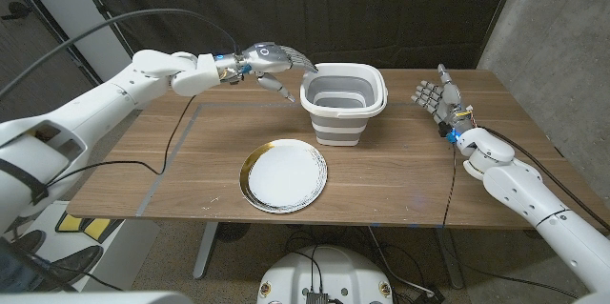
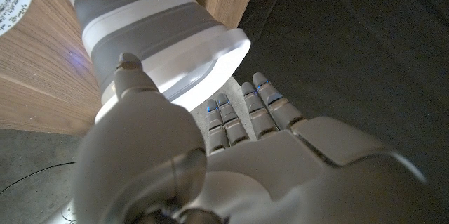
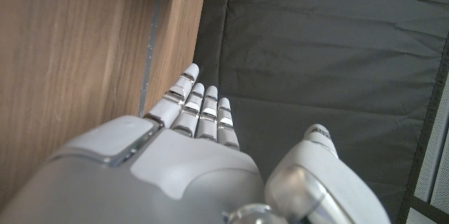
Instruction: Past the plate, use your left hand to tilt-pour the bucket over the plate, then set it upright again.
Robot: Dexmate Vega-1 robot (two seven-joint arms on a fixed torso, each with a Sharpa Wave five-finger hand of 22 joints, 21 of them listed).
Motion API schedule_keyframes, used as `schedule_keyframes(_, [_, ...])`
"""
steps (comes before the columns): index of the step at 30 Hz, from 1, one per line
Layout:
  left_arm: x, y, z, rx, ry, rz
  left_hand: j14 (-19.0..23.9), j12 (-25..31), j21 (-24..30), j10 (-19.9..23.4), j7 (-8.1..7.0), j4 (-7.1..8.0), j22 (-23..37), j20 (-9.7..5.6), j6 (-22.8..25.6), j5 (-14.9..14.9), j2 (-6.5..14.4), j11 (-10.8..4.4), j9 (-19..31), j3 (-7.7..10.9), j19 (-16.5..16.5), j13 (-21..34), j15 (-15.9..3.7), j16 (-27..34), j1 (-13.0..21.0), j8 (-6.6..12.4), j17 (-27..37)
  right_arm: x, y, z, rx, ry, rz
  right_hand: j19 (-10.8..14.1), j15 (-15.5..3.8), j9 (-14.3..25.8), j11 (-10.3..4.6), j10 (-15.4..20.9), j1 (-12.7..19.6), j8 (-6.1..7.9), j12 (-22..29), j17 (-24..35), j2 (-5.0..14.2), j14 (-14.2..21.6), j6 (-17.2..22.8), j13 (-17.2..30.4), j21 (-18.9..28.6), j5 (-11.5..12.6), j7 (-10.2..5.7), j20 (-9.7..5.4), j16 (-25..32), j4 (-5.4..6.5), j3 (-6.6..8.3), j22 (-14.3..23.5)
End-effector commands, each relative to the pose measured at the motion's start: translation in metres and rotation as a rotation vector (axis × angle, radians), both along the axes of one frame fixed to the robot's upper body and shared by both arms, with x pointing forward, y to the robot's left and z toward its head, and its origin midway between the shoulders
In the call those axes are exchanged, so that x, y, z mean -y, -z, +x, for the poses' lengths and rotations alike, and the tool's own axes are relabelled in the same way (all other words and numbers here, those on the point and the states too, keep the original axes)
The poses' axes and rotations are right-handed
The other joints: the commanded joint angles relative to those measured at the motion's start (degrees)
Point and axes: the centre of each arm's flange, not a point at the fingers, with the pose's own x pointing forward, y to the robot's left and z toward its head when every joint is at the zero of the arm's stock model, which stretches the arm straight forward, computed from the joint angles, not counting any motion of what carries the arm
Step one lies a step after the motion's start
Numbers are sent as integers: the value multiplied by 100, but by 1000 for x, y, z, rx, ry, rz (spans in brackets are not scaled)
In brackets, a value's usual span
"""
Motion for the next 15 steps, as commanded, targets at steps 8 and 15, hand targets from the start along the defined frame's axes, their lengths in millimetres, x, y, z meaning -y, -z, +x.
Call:
schedule_keyframes(8, [13, -14, -13, 68, -17, 164, 185, 7, 24, 135, 1, 11, 14, -387, 187, 84, -54, 15, 31, -72, 227, 32, -667, 26, 27, 51, 23, 5, 10, -11, -32, 35, 49, 13, 46, 31, -14, 52, -23, -10, 33, 20, 0, 32, 41, 25, -17, 25, 4, -205, -8, 19, -17, 21])
schedule_keyframes(15, [15, -16, -18, 159, -39, 251, 235, -5, 18, 154, 5, 26, 14, -356, 208, 106, -66, -4, 31, -91, 269, 33, -676, 29, 19, 50, 25, 7, 12, -12, -43, 39, 56, 14, 47, 32, -9, 63, -30, -12, 29, 22, 23, 41, 48, 26, -25, 30, 3, -194, -12, 27, -17, 23])
